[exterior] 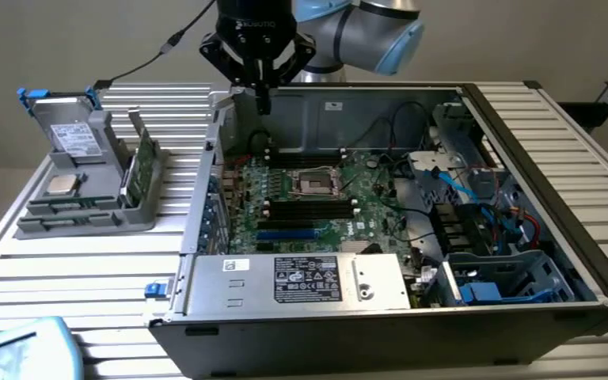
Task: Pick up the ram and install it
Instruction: 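Reach for the ram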
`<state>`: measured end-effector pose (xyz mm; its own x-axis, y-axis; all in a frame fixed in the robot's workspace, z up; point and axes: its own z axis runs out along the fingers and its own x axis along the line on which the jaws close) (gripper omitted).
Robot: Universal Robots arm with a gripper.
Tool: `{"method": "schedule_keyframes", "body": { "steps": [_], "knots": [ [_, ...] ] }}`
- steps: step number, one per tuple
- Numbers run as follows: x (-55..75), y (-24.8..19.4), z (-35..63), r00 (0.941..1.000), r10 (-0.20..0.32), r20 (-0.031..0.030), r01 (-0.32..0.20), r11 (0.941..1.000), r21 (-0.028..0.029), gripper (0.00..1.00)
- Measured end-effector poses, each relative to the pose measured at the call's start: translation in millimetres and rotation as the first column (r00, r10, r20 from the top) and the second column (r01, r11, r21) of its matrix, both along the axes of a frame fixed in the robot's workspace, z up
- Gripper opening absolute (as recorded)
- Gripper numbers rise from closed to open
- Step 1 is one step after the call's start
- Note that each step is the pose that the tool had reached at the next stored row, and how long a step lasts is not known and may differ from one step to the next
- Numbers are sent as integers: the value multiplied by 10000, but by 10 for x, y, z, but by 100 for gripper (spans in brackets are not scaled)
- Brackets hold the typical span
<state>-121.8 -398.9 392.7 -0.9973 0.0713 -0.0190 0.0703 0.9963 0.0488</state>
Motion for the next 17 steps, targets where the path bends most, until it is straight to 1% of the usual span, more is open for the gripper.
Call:
{"method": "schedule_keyframes", "body": {
  "steps": [2, 3, 7, 10, 15, 17],
  "knots": [
    [-41, -2, 0, 10000, 1, -9, -1, 10000, 2, 11],
    [-70, -5, -1, 10000, 1, -24, -1, 10000, 2, 11],
    [-187, -21, -3, 9999, 0, -113, 0, 10000, 6, 11],
    [-291, -36, -4, 9999, 2, -166, -1, 10000, 10, 11],
    [-490, -66, -10, 9997, 2, -261, -1, 10000, 12, 11],
    [-569, -77, -14, 9995, 0, -313, 0, 10000, 11, 11]
  ]
}}
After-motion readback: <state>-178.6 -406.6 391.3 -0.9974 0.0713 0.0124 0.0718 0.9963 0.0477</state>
